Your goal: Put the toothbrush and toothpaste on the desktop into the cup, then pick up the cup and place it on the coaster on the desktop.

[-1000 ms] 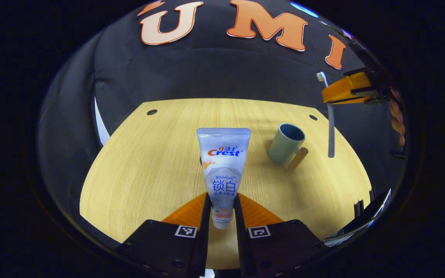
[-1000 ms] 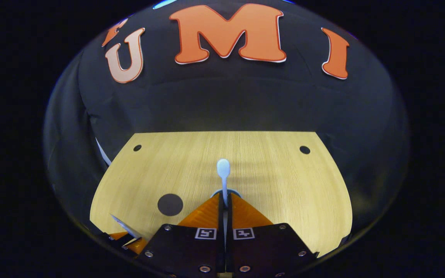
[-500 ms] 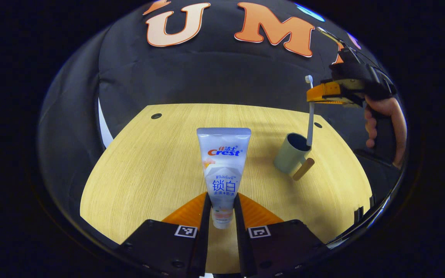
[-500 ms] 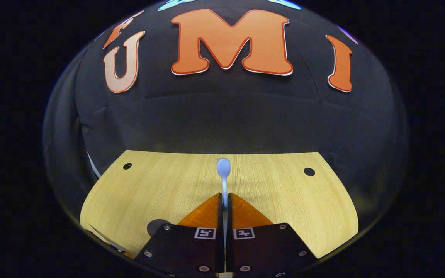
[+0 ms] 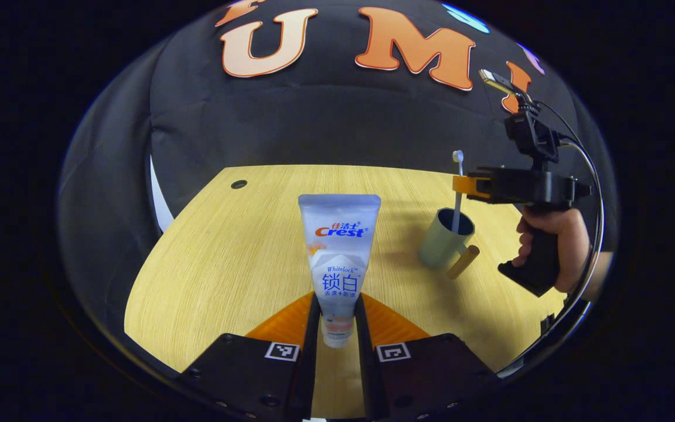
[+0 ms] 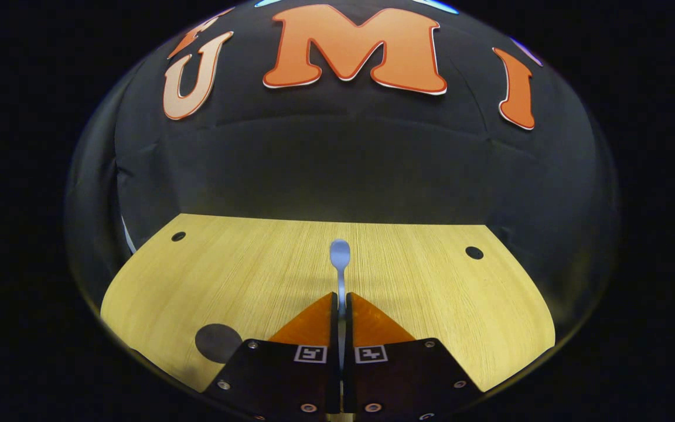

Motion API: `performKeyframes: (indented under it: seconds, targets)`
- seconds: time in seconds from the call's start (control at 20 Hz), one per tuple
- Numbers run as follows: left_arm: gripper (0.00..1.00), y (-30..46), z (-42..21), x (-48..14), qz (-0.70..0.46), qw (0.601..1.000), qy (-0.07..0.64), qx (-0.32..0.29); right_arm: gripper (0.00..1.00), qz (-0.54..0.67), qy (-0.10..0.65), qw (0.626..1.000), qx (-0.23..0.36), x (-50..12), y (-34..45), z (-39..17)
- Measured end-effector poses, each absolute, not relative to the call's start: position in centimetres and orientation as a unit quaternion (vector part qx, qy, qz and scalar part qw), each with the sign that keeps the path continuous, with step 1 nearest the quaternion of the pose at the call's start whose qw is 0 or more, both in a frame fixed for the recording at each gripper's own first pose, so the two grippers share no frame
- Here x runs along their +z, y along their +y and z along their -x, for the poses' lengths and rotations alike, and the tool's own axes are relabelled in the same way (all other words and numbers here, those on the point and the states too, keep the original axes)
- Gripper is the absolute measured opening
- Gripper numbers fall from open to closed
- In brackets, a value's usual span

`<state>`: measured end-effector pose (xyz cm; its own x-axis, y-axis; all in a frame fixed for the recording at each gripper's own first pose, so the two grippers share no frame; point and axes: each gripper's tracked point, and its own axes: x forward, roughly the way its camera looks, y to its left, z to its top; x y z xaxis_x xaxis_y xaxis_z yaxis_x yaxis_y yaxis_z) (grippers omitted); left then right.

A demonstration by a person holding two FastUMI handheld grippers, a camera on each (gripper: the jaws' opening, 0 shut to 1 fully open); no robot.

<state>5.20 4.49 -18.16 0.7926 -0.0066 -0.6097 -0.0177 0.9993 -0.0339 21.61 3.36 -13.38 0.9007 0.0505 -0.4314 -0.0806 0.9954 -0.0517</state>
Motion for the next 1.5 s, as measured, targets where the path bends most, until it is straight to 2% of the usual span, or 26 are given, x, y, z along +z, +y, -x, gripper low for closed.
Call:
performKeyframes:
  seconds: [0.5, 0.55, 0.6, 0.65, 0.7, 0.8, 0.95, 1.3, 1.35, 1.4, 1.5]
  targets:
    - [0.33, 4.8, -4.6, -16.9, 0.024, 0.954, 0.3, 0.012, 0.15, 0.056, 0.239, 0.969, 0.042, -14.6, 3.2, -19.9]
    - [0.33, 4.8, -4.7, -16.4, 0.025, 0.956, 0.292, 0.012, 0.22, 0.054, 0.236, 0.969, 0.043, -14.1, 3.1, -19.5]
    - [0.33, 4.7, -4.9, -15.8, 0.025, 0.959, 0.284, 0.011, 0.21, 0.052, 0.233, 0.97, 0.045, -13.8, 3.1, -19.1]
    - [0.33, 4.6, -5.3, -15.2, 0.025, 0.961, 0.274, 0.011, 0.29, 0.05, 0.231, 0.97, 0.047, -13.3, 3.0, -18.6]
    - [0.33, 4.3, -5.8, -14.5, 0.027, 0.965, 0.261, 0.009, 0.27, 0.048, 0.228, 0.971, 0.05, -12.8, 2.7, -18.1]
    - [0.33, 3.7, -7.1, -12.9, 0.032, 0.972, 0.233, 0.002, 0.42, 0.043, 0.219, 0.973, 0.052, -11.5, 2.0, -16.9]
    - [0.33, 1.6, -9.0, -10.0, 0.033, 0.981, 0.188, -0.014, 0.54, 0.039, 0.204, 0.977, 0.047, -9.6, -0.1, -15.5]
    - [0.33, -5.0, -14.6, -5.3, 0.038, 0.994, 0.089, -0.053, 0.59, 0.032, 0.188, 0.981, 0.035, -7.8, -4.8, -13.4]
    - [0.33, -6.1, -15.5, -4.6, 0.038, 0.995, 0.071, -0.06, 0.54, 0.032, 0.186, 0.982, 0.034, -7.6, -5.5, -13.2]
    - [0.33, -7.2, -16.4, -4.3, 0.038, 0.996, 0.055, -0.064, 0.59, 0.031, 0.183, 0.982, 0.033, -7.5, -6.1, -12.9]
    - [0.33, -9.3, -18.1, -3.9, 0.04, 0.996, 0.032, -0.073, 0.6, 0.03, 0.18, 0.983, 0.031, -7.4, -7.3, -12.6]
